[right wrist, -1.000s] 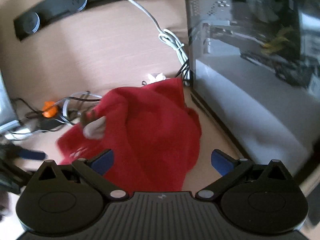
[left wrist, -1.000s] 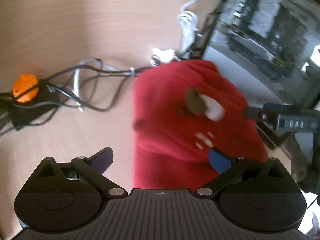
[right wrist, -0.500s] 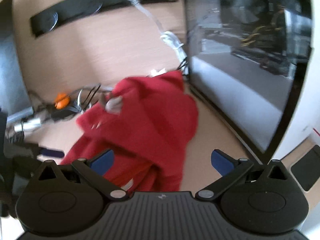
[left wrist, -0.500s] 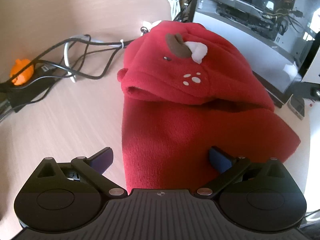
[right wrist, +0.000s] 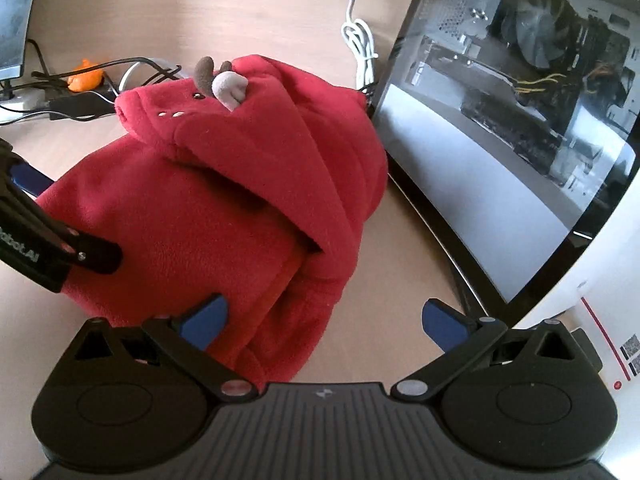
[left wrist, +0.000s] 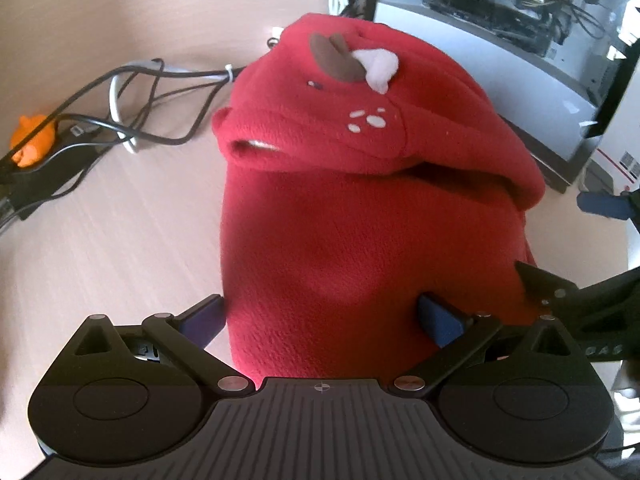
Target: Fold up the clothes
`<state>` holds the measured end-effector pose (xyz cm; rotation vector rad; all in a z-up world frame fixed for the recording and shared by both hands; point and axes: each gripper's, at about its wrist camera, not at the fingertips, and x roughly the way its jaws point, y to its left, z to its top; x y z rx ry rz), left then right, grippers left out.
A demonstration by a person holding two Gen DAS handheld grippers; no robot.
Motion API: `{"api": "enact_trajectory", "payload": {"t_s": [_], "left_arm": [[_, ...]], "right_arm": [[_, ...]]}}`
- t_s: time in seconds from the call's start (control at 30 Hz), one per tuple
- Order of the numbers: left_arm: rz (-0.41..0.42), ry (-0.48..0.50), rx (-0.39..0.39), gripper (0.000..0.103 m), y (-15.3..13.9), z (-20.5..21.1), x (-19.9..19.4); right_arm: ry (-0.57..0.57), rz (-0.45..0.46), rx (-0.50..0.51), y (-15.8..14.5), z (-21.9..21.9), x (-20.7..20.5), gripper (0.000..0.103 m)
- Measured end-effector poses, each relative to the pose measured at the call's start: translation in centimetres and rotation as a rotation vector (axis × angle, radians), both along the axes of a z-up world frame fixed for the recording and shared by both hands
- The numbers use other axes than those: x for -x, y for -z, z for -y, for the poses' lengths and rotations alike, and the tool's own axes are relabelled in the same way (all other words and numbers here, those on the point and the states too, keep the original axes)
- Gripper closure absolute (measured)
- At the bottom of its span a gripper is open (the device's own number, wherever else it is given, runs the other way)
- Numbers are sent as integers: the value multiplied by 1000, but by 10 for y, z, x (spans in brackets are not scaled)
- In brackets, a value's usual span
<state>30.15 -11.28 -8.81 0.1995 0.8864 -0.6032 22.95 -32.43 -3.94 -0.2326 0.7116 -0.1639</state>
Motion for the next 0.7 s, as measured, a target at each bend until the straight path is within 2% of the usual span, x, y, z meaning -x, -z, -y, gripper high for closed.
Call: {"api": "enact_trajectory", "payload": {"t_s": [0.07,0.13,0.17,0.27,0.33,0.37,0.4,0.47,0.53,0.63,0.7], "left_arm": [[-5,-3,4,0,-4,1,-1],[-12,-3,11,0,-9,1,-3],[-18,1,43,0,-14,-3,-3],[-61,-6,280,0,-40,-28,-16],[-77,-49,404,0,-51,-39,-34],[-74,-73,436,0,-54,-41,-45],[-62,-99,435,0,-54,-39,-56],[-70,-153,379,0,-45,-29,-76],[-133,-187,345,0,-29,-20,-91],[-242,-174,416,0,-18,-9,-101],[-252,-154,475,0,-26,-5,-100]], "right_arm": [[7,-14,-63,-7,8,1,0],[12,4,-227,-23,31,4,0],[15,17,-317,-31,43,5,0],[38,76,-540,-47,74,-3,0],[56,112,-666,-54,90,-15,2],[64,119,-699,-55,96,-23,14],[71,116,-709,-55,99,-34,21],[85,115,-693,-51,103,-54,21],[97,104,-673,-43,107,-70,21],[103,49,-669,-28,110,-90,22],[69,12,-635,-22,99,-98,24]]}}
